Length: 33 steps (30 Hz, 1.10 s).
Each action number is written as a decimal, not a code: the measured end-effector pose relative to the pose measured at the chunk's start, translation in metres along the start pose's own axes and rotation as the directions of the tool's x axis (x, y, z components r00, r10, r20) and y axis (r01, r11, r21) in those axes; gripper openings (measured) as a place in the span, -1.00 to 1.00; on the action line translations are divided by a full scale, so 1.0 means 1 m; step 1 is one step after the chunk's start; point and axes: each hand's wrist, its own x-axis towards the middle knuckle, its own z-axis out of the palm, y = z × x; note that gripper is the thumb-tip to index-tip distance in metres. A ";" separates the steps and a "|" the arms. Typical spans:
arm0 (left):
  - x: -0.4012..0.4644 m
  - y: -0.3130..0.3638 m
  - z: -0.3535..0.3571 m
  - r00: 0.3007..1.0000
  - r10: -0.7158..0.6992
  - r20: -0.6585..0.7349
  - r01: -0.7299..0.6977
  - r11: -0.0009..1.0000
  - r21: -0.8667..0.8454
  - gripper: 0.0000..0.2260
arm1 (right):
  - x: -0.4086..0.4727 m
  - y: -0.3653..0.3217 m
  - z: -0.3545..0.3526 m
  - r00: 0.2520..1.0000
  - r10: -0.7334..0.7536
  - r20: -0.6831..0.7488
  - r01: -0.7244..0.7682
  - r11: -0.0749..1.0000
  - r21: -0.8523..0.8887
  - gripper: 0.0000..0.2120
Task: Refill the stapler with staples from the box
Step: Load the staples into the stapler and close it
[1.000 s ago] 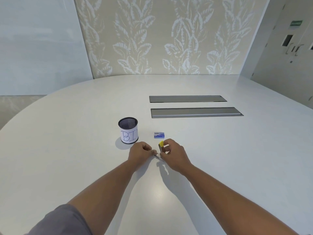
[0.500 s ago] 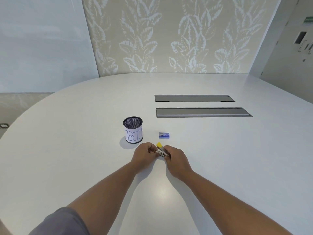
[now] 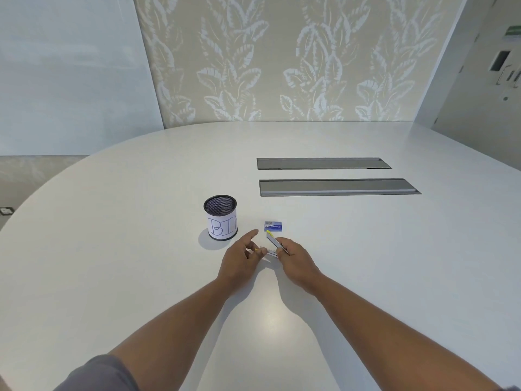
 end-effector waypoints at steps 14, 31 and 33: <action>0.001 0.004 -0.003 1.000 -0.024 -0.020 0.024 1.000 0.014 -0.65 | -0.001 0.003 0.000 0.996 -0.021 0.089 0.032 0.992 -0.124 -0.61; -0.001 0.006 -0.006 0.994 -0.096 0.053 0.106 0.968 -0.226 -0.79 | -0.003 0.007 0.017 0.994 -0.103 0.018 0.104 0.962 -0.253 -0.68; -0.001 0.008 -0.006 0.986 -0.155 0.065 0.168 0.926 -0.339 -0.75 | -0.003 0.007 0.020 0.992 -0.123 0.009 0.120 0.948 -0.295 -0.50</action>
